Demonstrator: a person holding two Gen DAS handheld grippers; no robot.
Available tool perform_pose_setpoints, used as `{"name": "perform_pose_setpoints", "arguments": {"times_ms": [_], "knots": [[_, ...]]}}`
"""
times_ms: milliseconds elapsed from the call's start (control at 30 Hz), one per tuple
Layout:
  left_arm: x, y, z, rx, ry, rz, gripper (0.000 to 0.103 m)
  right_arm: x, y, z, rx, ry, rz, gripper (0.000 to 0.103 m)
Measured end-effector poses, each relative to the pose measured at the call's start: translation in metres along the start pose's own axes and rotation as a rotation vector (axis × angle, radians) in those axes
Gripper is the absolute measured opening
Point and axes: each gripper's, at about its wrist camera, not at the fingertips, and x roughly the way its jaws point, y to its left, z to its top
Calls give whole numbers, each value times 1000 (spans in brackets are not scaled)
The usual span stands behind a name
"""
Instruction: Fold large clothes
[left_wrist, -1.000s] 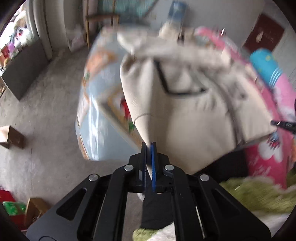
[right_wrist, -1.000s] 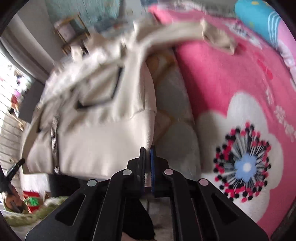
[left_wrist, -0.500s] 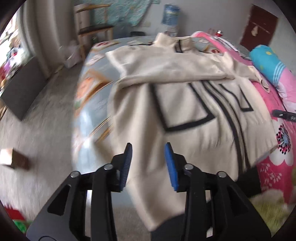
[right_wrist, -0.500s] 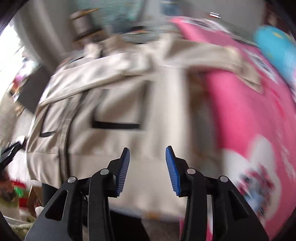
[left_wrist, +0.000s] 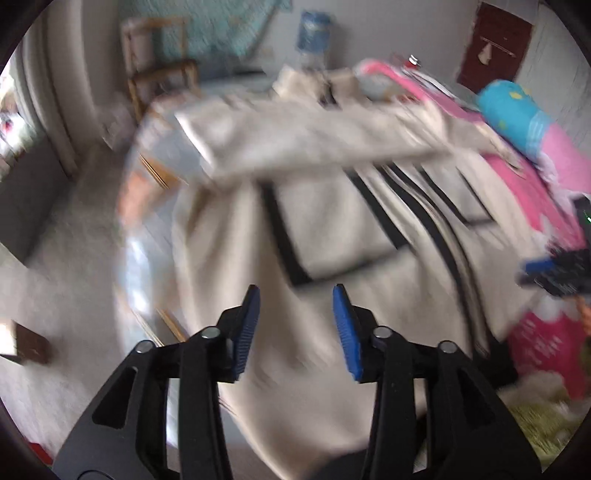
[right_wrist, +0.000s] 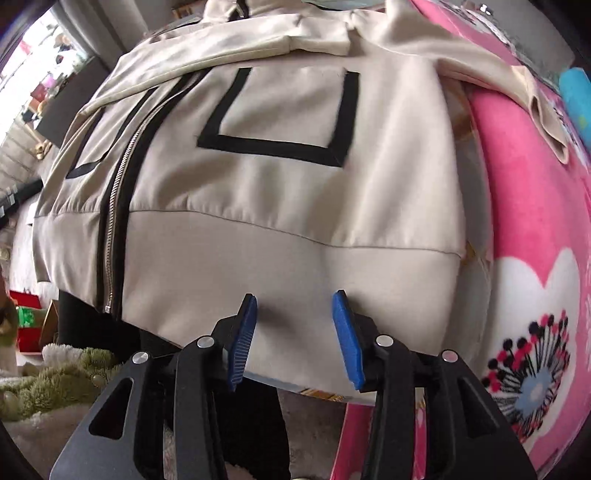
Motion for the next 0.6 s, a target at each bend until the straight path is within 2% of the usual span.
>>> {"name": "perform_pose_setpoints", "arguments": {"times_ms": [67,167,300,367,400,433,600], "knots": [[20,20,24,-30,10,113,42,-4,-2,5,21,-31,24,42],[53,44,44,-33,57,224,41,-7,1,19,27,-69,49,42],[80,54,59,7,103,221,40,-10,7,26,26,-100,50,42],[87,54,63,21,102,223,32,-8,8,29,42,-104,53,42],[90,53,66,35,101,242,12,-6,10,29,49,-105,53,42],[93,50,69,60,108,292,7,-7,9,29,61,-108,53,42],[63,43,75,109,-6,358,7,-11,-7,32,89,-121,50,42]]}}
